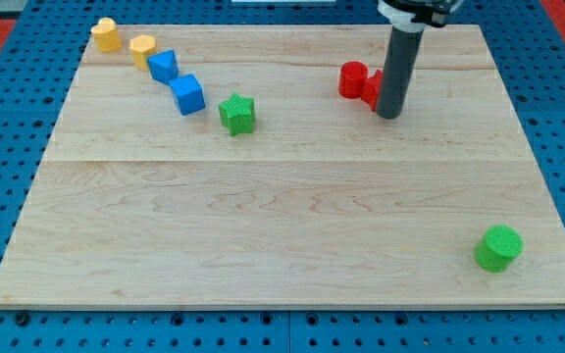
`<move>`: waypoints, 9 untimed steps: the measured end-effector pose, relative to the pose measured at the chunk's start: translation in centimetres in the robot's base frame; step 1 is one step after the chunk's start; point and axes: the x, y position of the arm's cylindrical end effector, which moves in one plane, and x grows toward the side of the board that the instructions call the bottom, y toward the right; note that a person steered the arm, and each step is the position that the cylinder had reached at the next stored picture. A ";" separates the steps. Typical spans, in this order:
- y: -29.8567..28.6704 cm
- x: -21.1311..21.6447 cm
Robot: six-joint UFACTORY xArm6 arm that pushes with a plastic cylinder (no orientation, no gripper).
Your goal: Place the green circle at the center of the board
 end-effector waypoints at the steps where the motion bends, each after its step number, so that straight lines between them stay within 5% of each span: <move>1: 11.2 6.3; 2: 16.2 14.6; 3: 14.3 21.2; 5: 1.1 17.5; 7: 0.6 15.5; 9: -7.8 8.8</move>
